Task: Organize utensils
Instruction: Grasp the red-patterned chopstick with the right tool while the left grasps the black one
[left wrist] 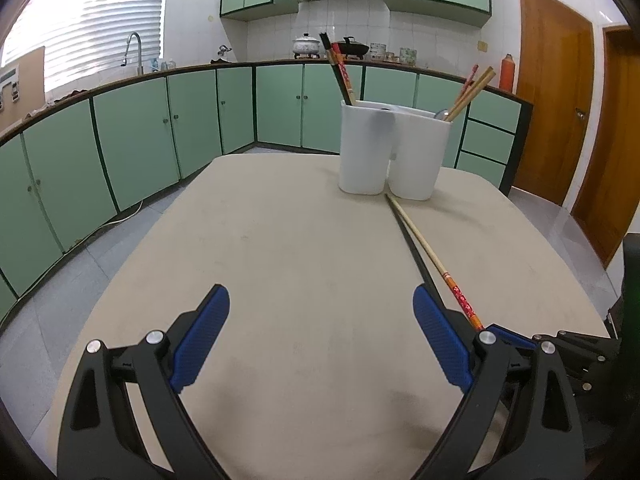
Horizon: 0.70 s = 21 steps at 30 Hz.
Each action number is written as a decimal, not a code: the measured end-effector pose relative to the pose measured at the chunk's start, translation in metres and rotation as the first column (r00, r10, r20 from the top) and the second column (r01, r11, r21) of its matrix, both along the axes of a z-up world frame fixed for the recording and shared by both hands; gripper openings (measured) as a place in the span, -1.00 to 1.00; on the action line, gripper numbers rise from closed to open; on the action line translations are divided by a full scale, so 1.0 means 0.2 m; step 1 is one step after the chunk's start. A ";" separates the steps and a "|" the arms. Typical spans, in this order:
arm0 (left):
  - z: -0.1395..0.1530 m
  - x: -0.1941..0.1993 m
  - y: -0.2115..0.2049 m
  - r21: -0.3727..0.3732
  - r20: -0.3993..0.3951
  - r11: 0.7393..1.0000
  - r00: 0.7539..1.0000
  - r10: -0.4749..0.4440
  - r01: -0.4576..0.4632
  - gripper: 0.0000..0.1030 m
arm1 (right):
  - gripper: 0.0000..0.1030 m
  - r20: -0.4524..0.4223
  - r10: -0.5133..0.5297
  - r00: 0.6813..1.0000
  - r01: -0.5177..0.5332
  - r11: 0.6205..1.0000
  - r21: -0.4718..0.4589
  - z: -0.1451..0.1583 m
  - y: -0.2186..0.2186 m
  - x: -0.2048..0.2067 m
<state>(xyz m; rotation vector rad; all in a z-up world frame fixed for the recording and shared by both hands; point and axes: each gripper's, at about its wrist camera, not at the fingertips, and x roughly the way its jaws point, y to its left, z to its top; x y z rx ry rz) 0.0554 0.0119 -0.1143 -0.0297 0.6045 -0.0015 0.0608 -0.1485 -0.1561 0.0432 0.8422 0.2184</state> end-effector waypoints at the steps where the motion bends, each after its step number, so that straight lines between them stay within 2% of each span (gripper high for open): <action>1: 0.00 0.00 -0.01 0.001 -0.002 1.000 1.000 -0.003 0.003 0.75 | -0.89 0.002 -0.006 1.000 0.006 1.000 0.007 0.00 -0.01 0.00; 14: -0.05 0.06 -0.22 -0.011 -0.060 0.998 0.996 -0.066 0.065 0.74 | -0.89 0.025 -0.144 0.989 0.143 0.989 0.040 0.03 -0.33 -0.01; 17: -0.07 0.08 -0.28 -0.009 -0.090 0.996 0.992 -0.088 0.088 0.57 | -0.89 0.030 -0.167 0.986 0.165 0.985 0.044 0.03 -0.40 0.00; 21: -0.10 0.10 -0.33 -0.015 -0.126 0.995 0.987 -0.100 0.099 0.53 | -0.89 0.034 -0.173 0.984 0.172 0.984 0.041 0.03 -0.43 0.02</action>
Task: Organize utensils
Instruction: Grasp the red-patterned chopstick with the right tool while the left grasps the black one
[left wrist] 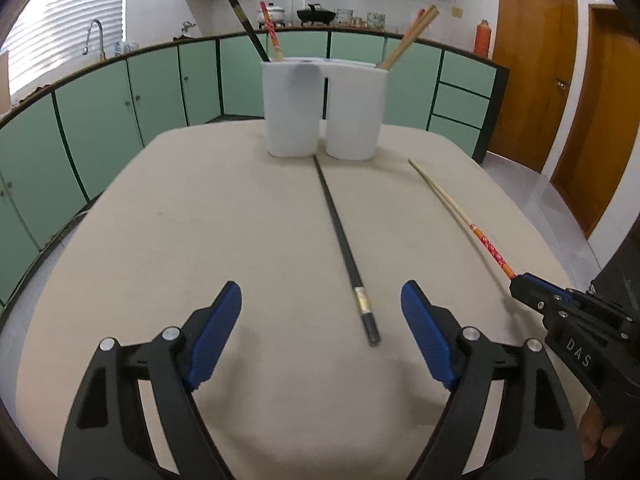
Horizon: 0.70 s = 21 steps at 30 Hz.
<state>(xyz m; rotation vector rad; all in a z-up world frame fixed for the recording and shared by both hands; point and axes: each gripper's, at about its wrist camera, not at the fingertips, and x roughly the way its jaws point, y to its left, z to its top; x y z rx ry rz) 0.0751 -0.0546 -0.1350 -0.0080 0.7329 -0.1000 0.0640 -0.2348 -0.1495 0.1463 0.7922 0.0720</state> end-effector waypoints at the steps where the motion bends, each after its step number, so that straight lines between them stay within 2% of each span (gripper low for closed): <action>1: -0.01 0.01 -0.01 0.002 -0.007 1.000 1.000 0.000 0.000 0.52 | -0.89 0.000 0.000 1.000 0.000 1.000 0.002 0.00 0.00 0.00; 7: -0.04 0.03 -0.06 0.018 -0.055 1.000 0.998 -0.003 0.004 0.35 | -0.89 0.001 0.008 1.000 -0.008 1.000 0.021 0.00 -0.01 0.00; 14: -0.09 0.07 -0.09 0.015 -0.128 1.000 0.992 -0.009 0.011 -0.01 | -0.89 -0.006 0.010 1.000 -0.009 0.999 0.047 -0.01 -0.03 0.01; 17: -0.10 0.08 -0.10 0.028 -0.136 1.000 0.991 -0.001 0.005 -0.08 | -0.89 -0.006 0.010 1.000 -0.010 0.999 0.046 -0.01 -0.03 0.01; 21: -0.09 0.08 -0.08 0.025 -0.135 1.000 0.991 0.016 -0.012 -0.31 | -0.89 -0.005 0.010 1.000 -0.010 0.999 0.032 -0.01 -0.02 0.01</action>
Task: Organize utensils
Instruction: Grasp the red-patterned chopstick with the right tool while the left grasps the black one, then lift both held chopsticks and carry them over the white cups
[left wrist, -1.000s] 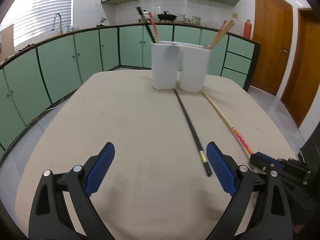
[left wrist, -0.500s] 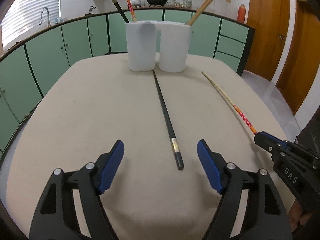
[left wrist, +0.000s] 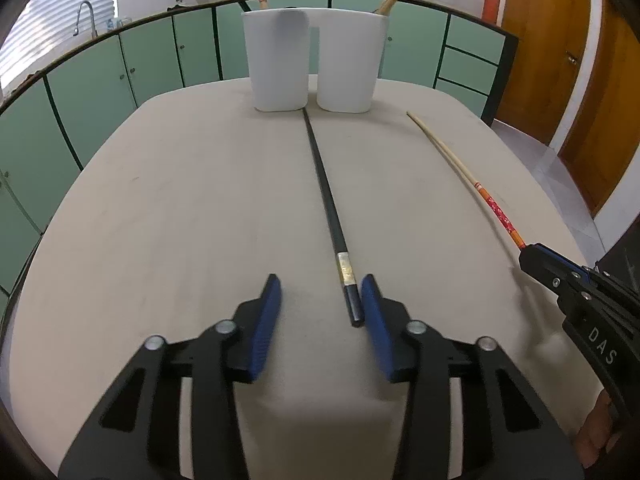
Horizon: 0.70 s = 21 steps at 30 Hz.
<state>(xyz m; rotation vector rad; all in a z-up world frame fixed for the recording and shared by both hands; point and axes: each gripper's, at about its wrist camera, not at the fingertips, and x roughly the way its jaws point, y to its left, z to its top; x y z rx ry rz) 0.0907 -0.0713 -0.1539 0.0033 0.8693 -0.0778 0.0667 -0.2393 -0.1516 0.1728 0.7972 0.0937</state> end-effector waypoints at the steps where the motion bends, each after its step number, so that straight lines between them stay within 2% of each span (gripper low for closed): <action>1: 0.00 0.00 0.00 -0.003 0.000 1.000 1.000 0.003 -0.003 -0.37 | -0.89 0.001 -0.001 1.000 0.001 1.000 -0.004 0.00 0.00 0.00; 5: 0.01 0.00 0.03 -0.022 0.004 1.000 1.000 0.021 -0.021 -0.73 | -0.89 0.008 0.001 1.000 0.000 1.000 -0.022 0.01 0.02 -0.01; 8: 0.01 0.00 0.04 -0.036 0.006 0.999 1.000 0.025 -0.025 -0.88 | -0.89 0.014 0.002 1.000 -0.002 0.999 -0.039 0.01 0.03 -0.01; 13: 0.03 -0.02 0.06 -0.052 0.018 0.998 0.999 0.032 -0.031 -0.88 | -0.89 0.020 0.003 1.000 -0.002 0.998 -0.055 0.03 0.03 -0.02; 21: 0.14 -0.09 0.07 0.001 0.096 1.000 0.995 0.013 -0.013 -0.88 | -0.89 0.056 0.012 0.998 -0.006 0.995 -0.096 0.12 0.04 -0.05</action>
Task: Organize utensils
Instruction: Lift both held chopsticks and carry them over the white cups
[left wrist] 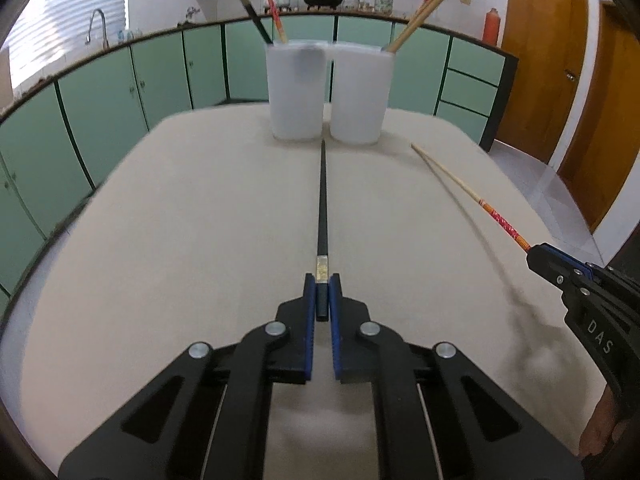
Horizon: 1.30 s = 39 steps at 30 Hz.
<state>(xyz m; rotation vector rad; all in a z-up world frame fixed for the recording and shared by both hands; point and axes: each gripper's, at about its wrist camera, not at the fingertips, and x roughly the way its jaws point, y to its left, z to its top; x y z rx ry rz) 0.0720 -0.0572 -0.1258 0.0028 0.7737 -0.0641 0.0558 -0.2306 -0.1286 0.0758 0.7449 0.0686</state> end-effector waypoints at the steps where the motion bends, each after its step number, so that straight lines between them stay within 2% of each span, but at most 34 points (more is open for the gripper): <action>1: 0.02 -0.01 0.01 0.006 0.011 1.000 1.000 0.000 0.000 -0.88 | -0.89 0.004 0.002 1.000 -0.002 1.000 -0.002 0.01 0.00 0.00; 7: 0.19 -0.06 0.04 0.039 0.099 0.999 0.995 0.004 -0.008 -0.88 | -0.89 0.048 0.008 0.999 -0.008 1.000 -0.015 0.11 0.00 -0.04; 14: 0.40 -0.09 0.10 0.026 0.189 0.999 0.982 0.015 -0.020 -0.88 | -0.89 0.102 0.017 0.995 -0.015 1.000 -0.020 0.27 0.00 -0.05; 21: 0.57 -0.04 0.12 0.002 0.256 1.000 0.967 0.000 -0.001 -0.88 | -0.89 0.145 0.023 0.989 -0.025 1.000 0.013 0.41 -0.02 -0.03; 32: 0.77 0.09 0.12 -0.030 0.290 0.997 0.955 -0.060 0.071 -0.88 | -0.89 0.191 0.091 0.977 -0.107 0.991 0.075 0.71 -0.04 0.14; 39: 0.85 0.17 0.18 -0.076 0.278 0.992 0.957 -0.081 0.106 -0.88 | -0.89 0.184 0.164 0.969 -0.178 0.982 0.064 0.83 0.01 0.27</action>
